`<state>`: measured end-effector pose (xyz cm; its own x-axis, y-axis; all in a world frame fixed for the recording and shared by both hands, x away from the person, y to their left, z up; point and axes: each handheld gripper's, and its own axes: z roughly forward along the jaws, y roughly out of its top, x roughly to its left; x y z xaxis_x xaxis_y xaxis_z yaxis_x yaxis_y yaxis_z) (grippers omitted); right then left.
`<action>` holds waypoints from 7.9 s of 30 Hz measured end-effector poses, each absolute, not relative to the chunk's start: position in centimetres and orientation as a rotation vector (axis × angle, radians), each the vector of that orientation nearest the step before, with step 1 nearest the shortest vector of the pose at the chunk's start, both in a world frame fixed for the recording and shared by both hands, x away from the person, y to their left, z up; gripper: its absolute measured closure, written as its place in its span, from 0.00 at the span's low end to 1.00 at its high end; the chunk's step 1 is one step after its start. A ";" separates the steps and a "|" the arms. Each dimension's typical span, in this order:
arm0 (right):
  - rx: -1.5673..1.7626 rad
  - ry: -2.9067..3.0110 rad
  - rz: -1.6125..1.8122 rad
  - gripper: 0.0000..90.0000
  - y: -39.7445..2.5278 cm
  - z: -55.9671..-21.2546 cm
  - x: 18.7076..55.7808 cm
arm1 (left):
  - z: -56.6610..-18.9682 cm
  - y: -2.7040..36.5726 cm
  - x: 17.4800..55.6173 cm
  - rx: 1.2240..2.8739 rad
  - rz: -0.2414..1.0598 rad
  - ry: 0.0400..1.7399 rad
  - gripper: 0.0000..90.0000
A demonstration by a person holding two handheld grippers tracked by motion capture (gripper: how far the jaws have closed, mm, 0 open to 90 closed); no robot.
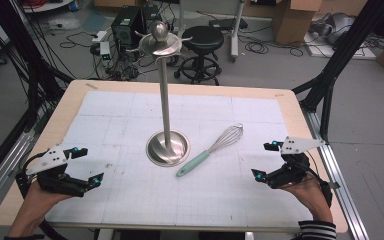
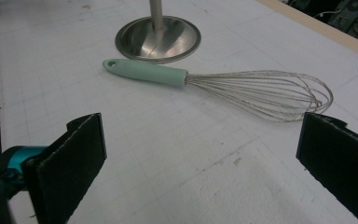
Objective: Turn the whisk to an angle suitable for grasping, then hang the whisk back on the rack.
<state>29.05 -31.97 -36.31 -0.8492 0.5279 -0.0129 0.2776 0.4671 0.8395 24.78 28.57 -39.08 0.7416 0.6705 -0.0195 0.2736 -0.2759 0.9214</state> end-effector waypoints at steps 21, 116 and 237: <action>0.528 2.623 1.174 0.01 -28.2 -32.6 32.2 | -38.9 28.6 25.0 1.861 0.449 0.717 0.02; -0.042 3.079 0.605 0.07 -13.9 -40.2 40.1 | -38.9 28.3 25.0 1.885 0.419 0.679 0.02; 0.030 2.841 1.256 0.77 -23.0 -26.0 34.9 | -38.8 28.5 24.9 1.852 0.414 0.695 0.02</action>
<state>34.95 -23.01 -25.96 -0.9992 0.0320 -0.0245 0.0034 0.6729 0.7398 24.93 28.53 -38.85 0.7701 0.6366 -0.0400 0.2674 -0.2653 0.9263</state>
